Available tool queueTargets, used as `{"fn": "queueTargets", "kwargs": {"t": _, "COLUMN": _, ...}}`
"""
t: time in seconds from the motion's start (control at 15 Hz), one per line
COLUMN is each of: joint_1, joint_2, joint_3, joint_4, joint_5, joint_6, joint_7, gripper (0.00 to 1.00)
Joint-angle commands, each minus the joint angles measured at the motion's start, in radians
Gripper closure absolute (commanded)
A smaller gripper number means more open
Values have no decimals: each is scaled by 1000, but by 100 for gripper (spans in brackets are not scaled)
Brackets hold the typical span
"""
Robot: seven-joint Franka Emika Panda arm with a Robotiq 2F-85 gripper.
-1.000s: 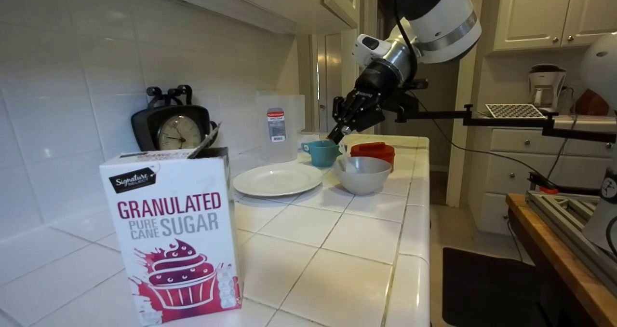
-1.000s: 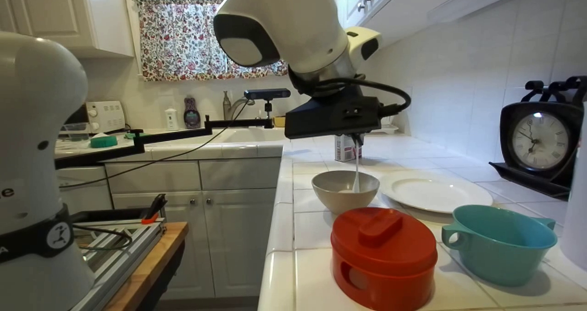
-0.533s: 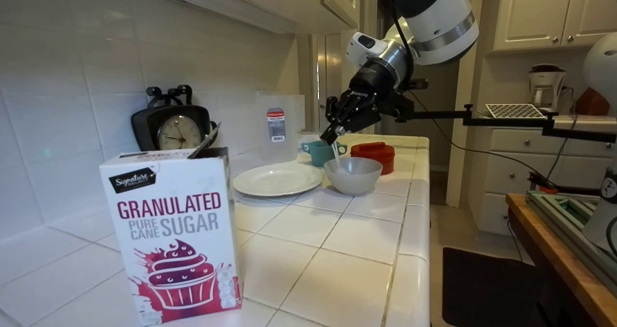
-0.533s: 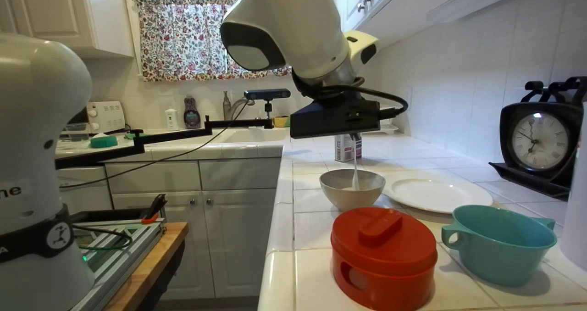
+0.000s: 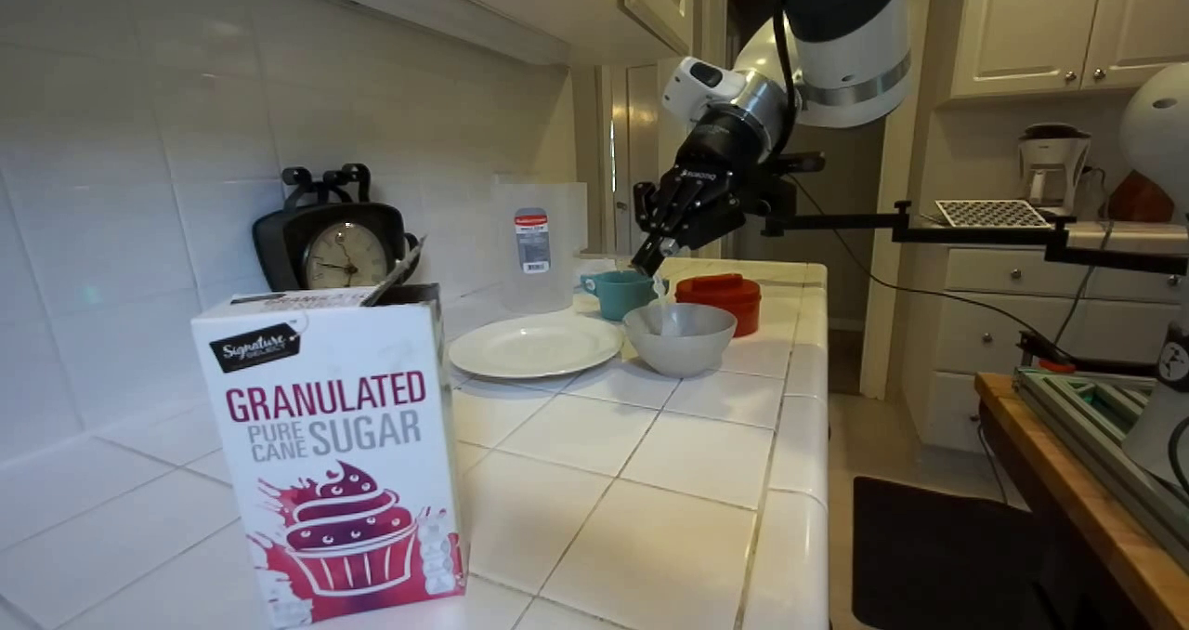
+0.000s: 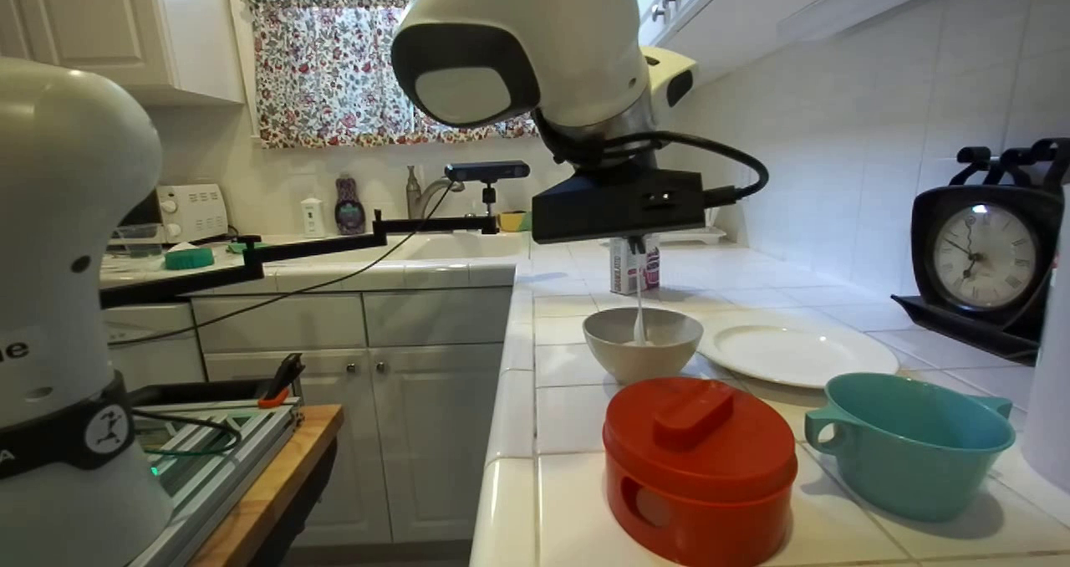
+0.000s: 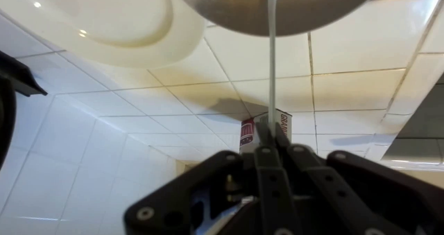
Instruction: Use the spoon in the blue bowl to stir the contents in the grey bowl then place the spoon back
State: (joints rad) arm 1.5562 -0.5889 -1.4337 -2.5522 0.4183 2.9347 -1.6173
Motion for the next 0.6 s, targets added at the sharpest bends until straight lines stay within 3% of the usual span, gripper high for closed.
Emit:
{"fn": "queueTargets", "kwargs": {"t": 0.0, "joint_1": -42, "joint_2": -70, "joint_3": 17, "joint_4": -7, "joint_5": -115, "joint_6": -93, "joint_7": 87, "gripper": 99}}
{"fn": "queueTargets", "kwargs": {"t": 0.53, "joint_1": 52, "joint_2": -160, "joint_3": -53, "joint_4": 8, "joint_5": -179, "joint_6": -22, "joint_7": 112, "gripper": 99}}
